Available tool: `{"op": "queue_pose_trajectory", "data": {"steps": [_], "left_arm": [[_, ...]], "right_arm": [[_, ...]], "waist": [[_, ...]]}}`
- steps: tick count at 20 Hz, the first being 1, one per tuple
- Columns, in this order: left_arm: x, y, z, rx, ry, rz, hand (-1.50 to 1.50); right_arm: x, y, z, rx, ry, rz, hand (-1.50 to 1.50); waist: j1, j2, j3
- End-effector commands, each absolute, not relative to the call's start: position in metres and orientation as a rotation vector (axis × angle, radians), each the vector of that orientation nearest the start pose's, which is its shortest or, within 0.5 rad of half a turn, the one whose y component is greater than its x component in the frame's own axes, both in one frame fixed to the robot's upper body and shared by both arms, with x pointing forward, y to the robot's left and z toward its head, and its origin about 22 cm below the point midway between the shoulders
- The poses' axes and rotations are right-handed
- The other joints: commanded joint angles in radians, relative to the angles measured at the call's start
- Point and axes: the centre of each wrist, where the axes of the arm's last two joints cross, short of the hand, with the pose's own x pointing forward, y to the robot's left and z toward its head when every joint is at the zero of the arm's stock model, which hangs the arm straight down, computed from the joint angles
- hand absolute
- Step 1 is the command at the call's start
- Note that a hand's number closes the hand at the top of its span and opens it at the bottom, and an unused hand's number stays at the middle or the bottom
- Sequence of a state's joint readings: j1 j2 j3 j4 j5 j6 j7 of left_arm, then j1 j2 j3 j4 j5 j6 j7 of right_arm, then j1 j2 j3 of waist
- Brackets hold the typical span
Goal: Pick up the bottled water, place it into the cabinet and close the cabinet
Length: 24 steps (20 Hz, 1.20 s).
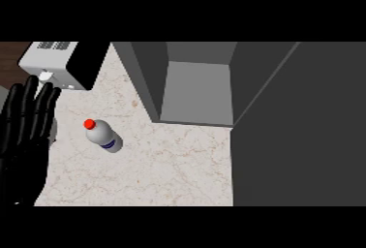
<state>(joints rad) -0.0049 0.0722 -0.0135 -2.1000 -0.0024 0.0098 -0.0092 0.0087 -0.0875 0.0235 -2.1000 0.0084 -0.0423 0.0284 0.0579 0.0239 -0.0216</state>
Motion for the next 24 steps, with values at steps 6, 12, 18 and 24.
{"op": "queue_pose_trajectory", "data": {"steps": [6, 12, 18, 24], "left_arm": [[0.211, 0.231, 0.134, -0.462, -2.064, -0.459, -1.5], [0.192, 0.263, 0.092, -0.532, -1.576, -0.154, -1.5], [0.181, 0.297, 0.107, -0.546, -1.546, -0.155, -1.5], [0.181, 0.314, 0.093, -0.541, -1.545, -0.152, -1.5]], "right_arm": [[0.185, -0.238, 0.139, -0.033, -2.134, 0.215, -1.5], [0.168, -0.229, 0.106, 0.336, -1.803, -0.045, -1.5], [0.12, -0.233, 0.106, 0.353, -1.775, -0.035, -1.5], [0.115, -0.238, 0.106, 0.369, -1.773, -0.065, -1.5]], "waist": [[-0.085, -0.029, 0.02], [-0.062, -0.026, 0.022], [-0.065, -0.028, 0.022], [-0.062, -0.025, 0.022]]}}
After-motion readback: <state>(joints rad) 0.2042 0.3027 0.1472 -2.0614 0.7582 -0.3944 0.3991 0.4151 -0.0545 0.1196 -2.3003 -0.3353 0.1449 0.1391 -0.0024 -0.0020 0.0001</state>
